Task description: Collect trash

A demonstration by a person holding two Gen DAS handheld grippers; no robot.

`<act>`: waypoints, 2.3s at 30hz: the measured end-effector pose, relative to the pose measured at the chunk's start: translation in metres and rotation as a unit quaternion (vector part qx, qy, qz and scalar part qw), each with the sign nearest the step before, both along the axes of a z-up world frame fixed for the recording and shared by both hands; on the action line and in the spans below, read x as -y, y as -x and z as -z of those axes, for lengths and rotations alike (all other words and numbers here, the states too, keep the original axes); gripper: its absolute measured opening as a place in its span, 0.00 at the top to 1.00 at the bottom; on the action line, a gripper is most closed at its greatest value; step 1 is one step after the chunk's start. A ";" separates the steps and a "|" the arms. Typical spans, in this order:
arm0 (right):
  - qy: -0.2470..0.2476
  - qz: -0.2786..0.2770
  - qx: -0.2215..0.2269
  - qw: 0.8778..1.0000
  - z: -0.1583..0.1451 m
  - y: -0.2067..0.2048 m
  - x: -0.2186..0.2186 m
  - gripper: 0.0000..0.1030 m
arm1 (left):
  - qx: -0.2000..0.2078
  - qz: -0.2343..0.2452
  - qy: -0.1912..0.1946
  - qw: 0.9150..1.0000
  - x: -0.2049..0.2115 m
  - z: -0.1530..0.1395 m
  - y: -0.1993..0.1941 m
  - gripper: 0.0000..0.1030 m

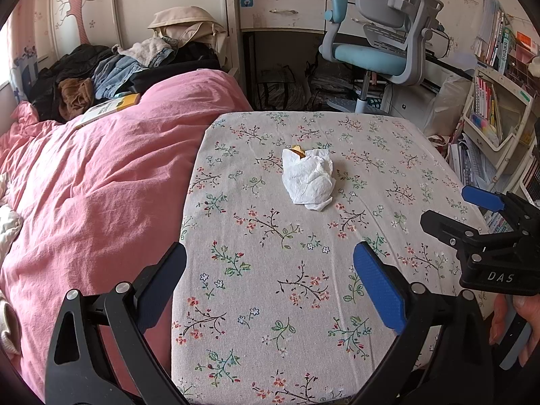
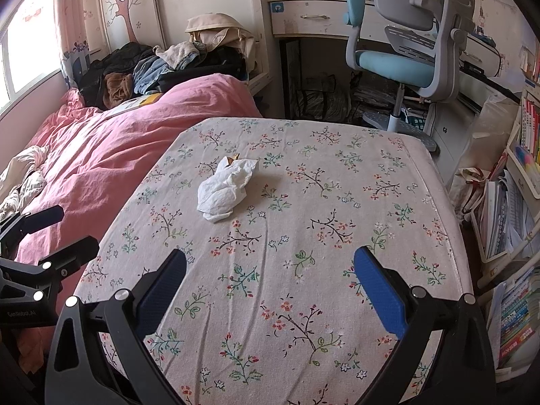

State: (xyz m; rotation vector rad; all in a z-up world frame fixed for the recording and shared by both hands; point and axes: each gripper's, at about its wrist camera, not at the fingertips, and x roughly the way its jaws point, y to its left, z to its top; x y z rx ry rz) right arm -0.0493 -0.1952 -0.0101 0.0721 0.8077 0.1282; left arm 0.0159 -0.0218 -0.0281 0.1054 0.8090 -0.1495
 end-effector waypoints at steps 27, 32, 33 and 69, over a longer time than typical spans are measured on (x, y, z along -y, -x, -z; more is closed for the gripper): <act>0.004 -0.008 -0.003 1.000 -0.002 -0.004 0.001 0.08 | -0.003 -0.001 0.000 1.000 0.001 0.002 0.001 0.07; 0.005 -0.008 -0.003 1.000 -0.002 -0.004 0.002 0.08 | -0.003 -0.001 0.000 1.000 0.001 0.002 0.001 0.07; 0.004 -0.008 -0.003 1.000 -0.002 -0.004 0.002 0.08 | -0.004 -0.001 0.000 1.000 0.001 0.002 0.000 0.07; -0.132 0.039 0.001 0.990 0.015 -0.080 0.032 0.08 | -0.057 -0.082 0.090 0.991 -0.018 0.034 -0.050 0.07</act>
